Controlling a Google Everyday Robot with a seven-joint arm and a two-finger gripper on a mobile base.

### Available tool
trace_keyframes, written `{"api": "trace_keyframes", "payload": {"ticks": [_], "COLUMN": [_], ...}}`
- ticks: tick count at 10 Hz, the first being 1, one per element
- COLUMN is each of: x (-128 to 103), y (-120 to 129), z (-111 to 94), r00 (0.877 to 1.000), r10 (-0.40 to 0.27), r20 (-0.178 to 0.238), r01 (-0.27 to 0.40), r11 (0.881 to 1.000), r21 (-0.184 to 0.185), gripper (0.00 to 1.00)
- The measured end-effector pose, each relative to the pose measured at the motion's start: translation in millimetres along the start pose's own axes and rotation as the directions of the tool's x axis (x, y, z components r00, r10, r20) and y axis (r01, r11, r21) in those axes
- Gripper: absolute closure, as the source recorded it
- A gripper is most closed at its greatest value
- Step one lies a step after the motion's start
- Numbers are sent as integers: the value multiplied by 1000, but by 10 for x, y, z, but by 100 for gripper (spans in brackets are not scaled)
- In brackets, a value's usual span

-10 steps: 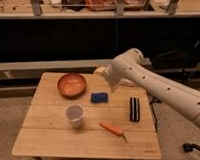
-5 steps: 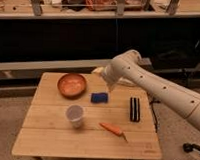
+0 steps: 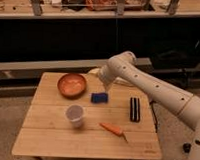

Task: Pick up the ceramic bowl

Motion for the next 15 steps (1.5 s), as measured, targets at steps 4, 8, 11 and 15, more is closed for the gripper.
{"api": "trace_keyframes", "payload": {"ticks": [4, 8, 11, 15], "x": [-40, -43, -65, -79], "y": [-81, -121, -147, -199], "z": [274, 466, 677, 939], "r00": [999, 997, 994, 991], "r10": [-26, -42, -52, -64], "r20": [41, 71, 91, 115], "r01": [26, 43, 55, 68], "r11": [1000, 999, 998, 997], "r21": [-6, -18, -26, -29], "gripper": [20, 20, 20, 20]}}
